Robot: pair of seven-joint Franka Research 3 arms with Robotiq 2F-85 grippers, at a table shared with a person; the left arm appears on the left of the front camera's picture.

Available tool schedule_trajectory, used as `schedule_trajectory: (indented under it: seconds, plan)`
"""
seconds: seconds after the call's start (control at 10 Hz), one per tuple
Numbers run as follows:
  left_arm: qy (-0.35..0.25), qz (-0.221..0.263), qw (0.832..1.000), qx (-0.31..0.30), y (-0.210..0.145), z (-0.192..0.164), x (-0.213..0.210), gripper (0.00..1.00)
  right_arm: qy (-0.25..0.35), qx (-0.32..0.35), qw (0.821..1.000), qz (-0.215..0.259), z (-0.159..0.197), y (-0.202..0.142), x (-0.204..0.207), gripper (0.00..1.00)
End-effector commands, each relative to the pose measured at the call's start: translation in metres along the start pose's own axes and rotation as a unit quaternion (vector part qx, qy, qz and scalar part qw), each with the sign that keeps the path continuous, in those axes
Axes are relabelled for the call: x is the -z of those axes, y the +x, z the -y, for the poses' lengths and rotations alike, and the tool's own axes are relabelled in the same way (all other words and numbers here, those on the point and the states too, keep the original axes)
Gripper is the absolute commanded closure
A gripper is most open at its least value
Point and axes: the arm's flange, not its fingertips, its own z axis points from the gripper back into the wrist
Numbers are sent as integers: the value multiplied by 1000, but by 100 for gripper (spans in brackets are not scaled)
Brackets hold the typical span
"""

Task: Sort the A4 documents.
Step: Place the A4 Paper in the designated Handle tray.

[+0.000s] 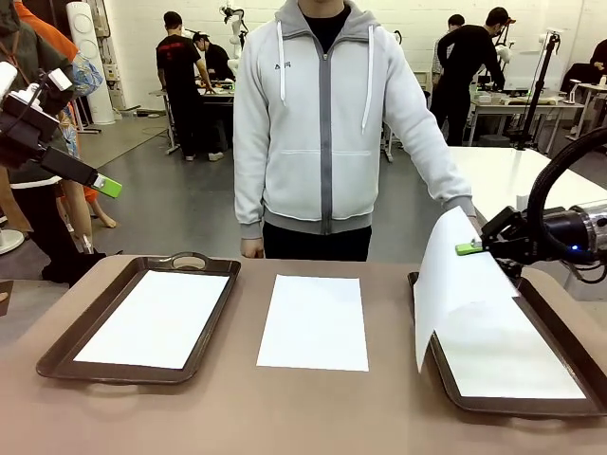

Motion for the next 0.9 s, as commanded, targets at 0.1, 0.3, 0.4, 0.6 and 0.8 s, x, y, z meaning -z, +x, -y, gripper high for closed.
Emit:
schedule_trajectory:
  seconds: [0.1,0.3,0.4,0.6,0.8]
  plan:
    - [4,1,1000,0,0,0,1,0,11,-48,997,-64,19,29,-27,99]
    - [4,1,1000,0,0,0,1,0,50,-57,994,-77,48,42,-29,99]
    - [4,1,1000,0,0,0,1,0,49,-66,993,-81,58,45,-26,99]
    - [4,1,1000,0,0,0,1,0,54,-76,993,-75,87,49,-20,99]
    - [4,1,1000,0,0,0,1,0,27,-73,996,-54,99,50,-32,99]
